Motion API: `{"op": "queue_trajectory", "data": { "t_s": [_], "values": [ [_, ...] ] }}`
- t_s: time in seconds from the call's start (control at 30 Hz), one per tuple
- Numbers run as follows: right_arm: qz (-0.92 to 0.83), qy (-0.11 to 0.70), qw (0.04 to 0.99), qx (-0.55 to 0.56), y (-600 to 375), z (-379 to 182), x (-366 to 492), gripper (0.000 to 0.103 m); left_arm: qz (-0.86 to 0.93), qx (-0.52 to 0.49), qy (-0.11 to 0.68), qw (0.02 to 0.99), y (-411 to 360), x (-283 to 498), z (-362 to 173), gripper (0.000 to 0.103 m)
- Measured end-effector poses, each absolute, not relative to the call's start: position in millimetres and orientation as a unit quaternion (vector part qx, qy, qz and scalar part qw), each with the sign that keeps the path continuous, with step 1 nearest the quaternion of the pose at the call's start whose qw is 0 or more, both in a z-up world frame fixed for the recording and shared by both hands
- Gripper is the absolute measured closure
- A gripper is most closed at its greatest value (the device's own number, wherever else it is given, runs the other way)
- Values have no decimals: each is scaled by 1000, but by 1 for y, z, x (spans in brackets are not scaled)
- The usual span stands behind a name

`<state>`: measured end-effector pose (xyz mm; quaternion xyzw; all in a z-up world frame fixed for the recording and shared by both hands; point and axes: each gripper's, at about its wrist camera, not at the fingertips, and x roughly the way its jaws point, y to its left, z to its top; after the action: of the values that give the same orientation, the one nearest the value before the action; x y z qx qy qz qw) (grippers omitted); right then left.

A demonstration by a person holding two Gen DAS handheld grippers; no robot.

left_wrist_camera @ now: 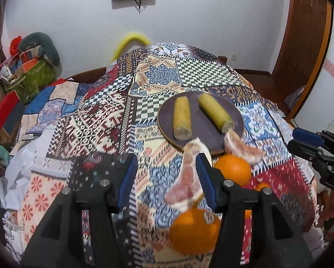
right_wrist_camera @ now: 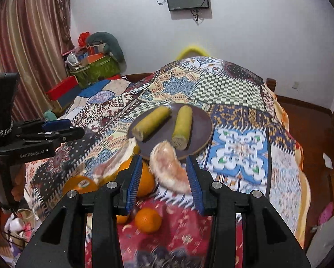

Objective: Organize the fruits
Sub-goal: 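Grasp the large stickered orange with the left tool while the right tool grasps another orange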

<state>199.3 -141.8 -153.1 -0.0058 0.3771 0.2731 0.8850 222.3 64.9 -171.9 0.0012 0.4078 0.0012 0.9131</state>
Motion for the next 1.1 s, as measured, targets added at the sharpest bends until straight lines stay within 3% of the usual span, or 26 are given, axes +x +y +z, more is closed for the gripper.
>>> {"op": "queue_trajectory", "data": {
  "t_s": [0.3,0.37,0.8,1.1],
  "values": [
    [275,395,877,-4,-139,-167,170,66,-8,-19,428,903,60,185,-186,39],
    [279,399,873,-2,-138,-170,165,66,-17,-35,433,901,59,179,-191,31],
    [281,423,861,-12,-133,-188,158,66,-17,-67,479,875,45,171,-243,31],
    [288,432,855,-9,-122,-195,172,66,-12,-65,474,878,41,178,-251,34]
  ]
}}
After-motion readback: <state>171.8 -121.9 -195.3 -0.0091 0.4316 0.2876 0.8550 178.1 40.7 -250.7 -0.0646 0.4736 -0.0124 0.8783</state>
